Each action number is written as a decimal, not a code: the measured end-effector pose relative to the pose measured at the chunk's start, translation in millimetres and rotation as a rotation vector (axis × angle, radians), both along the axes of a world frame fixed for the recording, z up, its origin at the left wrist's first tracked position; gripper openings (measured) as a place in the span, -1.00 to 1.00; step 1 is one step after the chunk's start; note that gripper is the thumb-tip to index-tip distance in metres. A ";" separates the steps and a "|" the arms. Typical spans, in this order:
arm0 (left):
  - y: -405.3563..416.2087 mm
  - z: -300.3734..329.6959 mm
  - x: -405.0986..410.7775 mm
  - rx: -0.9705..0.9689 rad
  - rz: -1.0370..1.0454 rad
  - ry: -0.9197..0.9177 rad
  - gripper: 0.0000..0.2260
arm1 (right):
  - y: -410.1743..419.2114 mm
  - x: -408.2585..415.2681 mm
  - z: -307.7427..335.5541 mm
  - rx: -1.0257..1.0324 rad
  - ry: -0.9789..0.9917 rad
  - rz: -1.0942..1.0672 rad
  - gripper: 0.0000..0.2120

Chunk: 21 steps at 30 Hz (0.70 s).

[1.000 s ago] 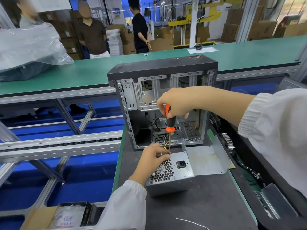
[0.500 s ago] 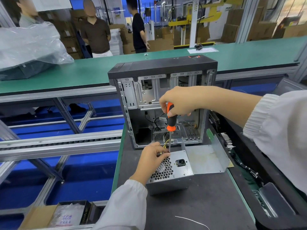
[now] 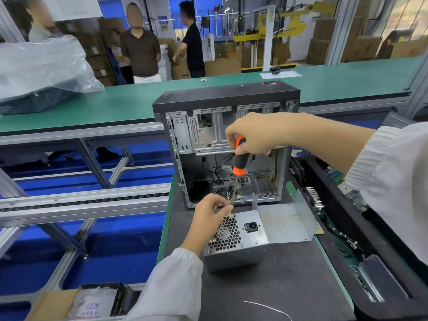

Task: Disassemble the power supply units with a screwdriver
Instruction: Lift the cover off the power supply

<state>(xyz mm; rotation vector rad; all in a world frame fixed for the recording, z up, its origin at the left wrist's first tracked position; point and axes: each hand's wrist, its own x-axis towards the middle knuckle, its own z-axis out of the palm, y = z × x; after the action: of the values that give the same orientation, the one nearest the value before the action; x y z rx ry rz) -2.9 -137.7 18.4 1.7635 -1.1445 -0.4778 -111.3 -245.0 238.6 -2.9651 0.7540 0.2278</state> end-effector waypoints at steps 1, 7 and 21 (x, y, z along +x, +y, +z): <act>1.6 0.7 2.5 0.023 -0.004 0.064 -0.94 | -0.1 -0.1 0.7 0.005 -0.009 0.001 -0.92; 12.4 9.0 18.0 0.138 -0.106 0.305 -0.90 | 6.3 1.5 2.4 -0.001 -0.014 0.005 -0.93; 38.1 12.5 29.9 -0.006 0.030 1.069 -0.80 | 34.2 -4.2 -11.4 0.170 -0.124 -0.042 -0.92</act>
<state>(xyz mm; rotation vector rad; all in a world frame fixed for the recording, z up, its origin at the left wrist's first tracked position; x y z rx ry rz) 27.0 -99.5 30.9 1.1946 -0.3448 -1.1968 -115.4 -210.8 227.2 -2.7710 0.7410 0.0981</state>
